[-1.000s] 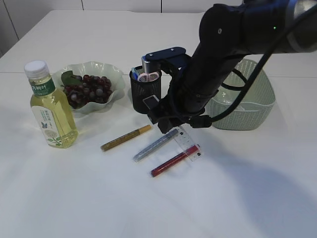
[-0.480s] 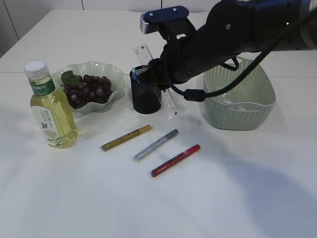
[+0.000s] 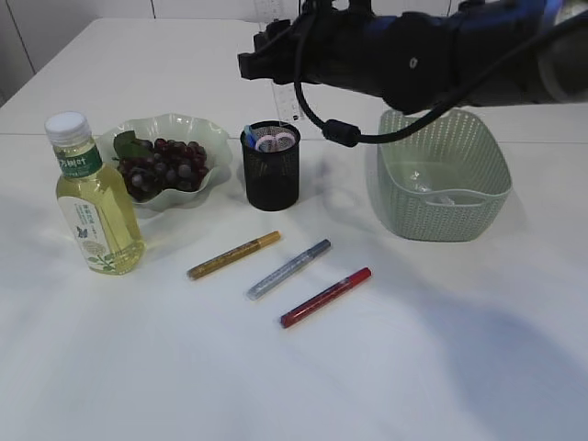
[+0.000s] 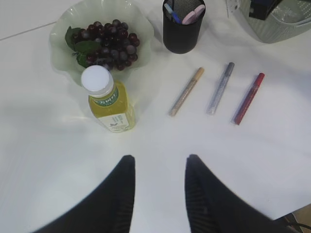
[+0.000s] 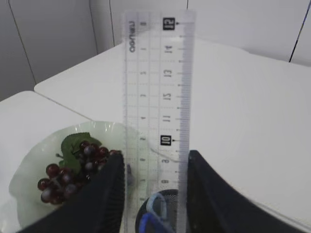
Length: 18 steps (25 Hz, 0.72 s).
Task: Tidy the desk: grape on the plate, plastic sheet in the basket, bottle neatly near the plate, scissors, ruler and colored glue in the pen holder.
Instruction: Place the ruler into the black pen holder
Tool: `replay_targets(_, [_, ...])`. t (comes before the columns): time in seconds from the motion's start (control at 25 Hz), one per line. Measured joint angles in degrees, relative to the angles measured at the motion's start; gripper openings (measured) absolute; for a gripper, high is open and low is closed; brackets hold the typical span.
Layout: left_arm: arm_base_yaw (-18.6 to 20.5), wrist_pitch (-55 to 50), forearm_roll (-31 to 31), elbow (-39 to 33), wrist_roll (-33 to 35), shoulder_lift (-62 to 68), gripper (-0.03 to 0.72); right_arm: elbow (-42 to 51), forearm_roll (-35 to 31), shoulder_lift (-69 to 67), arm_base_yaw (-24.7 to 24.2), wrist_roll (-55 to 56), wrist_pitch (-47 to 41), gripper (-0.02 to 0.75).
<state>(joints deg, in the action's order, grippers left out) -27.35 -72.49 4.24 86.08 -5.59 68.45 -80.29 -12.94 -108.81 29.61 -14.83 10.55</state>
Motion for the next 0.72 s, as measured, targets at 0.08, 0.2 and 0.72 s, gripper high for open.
replay_targets(0.08, [0.0,0.0,0.0,0.0,0.0,0.0,0.253,-0.4,-0.1,-1.7,0.0,0.0,2.6,0.300])
replay_targets(0.2, [0.0,0.0,0.0,0.0,0.0,0.0,0.253,-1.8,-0.1,-4.7,0.0,0.0,6.7,0.300])
replay_targets(0.72, [0.0,0.0,0.0,0.0,0.0,0.0,0.253,-9.5,-0.2,-13.5,0.0,-0.7,17.2,0.300])
